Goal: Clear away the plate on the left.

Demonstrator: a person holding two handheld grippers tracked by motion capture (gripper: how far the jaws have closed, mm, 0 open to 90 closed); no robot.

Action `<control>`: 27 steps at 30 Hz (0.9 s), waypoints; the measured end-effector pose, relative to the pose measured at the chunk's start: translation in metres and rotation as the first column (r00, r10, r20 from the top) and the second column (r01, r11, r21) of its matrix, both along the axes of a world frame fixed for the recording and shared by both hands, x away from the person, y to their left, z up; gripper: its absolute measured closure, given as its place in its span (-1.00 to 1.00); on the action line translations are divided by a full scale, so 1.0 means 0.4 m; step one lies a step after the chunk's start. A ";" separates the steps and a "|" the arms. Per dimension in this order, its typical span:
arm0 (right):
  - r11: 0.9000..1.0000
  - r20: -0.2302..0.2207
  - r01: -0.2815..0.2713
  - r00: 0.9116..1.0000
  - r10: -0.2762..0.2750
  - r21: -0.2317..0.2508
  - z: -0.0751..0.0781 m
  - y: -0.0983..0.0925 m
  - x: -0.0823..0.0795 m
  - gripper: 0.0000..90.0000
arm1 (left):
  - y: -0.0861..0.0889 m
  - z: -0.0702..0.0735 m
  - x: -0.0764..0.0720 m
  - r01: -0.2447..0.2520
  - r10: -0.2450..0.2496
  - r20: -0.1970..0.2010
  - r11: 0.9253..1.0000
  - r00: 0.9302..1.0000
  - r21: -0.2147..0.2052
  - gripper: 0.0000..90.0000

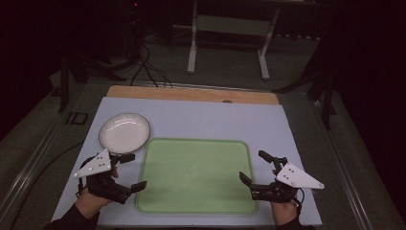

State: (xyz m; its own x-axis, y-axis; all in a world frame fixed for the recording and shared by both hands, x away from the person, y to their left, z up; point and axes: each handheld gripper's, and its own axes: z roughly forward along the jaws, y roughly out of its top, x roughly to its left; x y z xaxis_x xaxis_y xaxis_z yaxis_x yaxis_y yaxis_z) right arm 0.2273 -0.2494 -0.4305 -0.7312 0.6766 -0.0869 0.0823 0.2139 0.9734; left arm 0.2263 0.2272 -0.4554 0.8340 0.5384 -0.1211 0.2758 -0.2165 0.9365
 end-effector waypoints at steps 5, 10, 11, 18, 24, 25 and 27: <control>1.000 0.003 -0.004 1.000 0.004 -0.001 0.001 0.002 -0.002 -0.78 | -0.017 0.011 -0.006 0.036 -0.036 -0.010 0.999 0.999 0.025 -0.98; 1.000 0.001 -0.008 1.000 0.008 0.001 0.002 0.006 -0.004 -0.78 | -0.041 0.045 -0.012 0.078 -0.077 -0.009 0.996 0.997 0.042 -0.98; 1.000 0.003 -0.012 1.000 0.012 -0.001 0.002 0.008 -0.005 -0.78 | -0.043 0.049 -0.012 0.085 -0.085 -0.011 0.995 0.996 0.043 -0.98; 1.000 0.010 -0.014 1.000 0.014 -0.013 0.003 0.015 -0.007 -0.78 | -0.059 0.087 -0.013 0.110 -0.111 0.018 0.991 0.994 0.072 -0.98; 1.000 0.008 -0.018 1.000 0.018 -0.013 0.003 0.017 -0.006 -0.78 | -0.064 0.122 -0.009 0.115 -0.119 0.035 0.989 0.992 0.093 -0.96; 1.000 0.008 -0.018 1.000 0.018 -0.013 0.003 0.017 -0.006 -0.78 | -0.064 0.122 -0.009 0.115 -0.119 0.035 0.989 0.992 0.093 -0.96; 1.000 0.006 -0.018 1.000 0.018 -0.013 0.003 0.017 -0.006 -0.78 | -0.059 0.143 -0.003 0.110 -0.114 0.040 0.990 0.993 0.092 -0.96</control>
State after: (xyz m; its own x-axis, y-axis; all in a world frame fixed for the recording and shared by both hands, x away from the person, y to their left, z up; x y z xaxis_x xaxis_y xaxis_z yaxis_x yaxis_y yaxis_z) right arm 0.2250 -0.2425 -0.4292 -0.7427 0.6621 -0.1002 0.0723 0.2281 0.9710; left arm 0.2252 0.2037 -0.3982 0.8929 0.4486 -0.0378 0.2034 -0.3270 0.9229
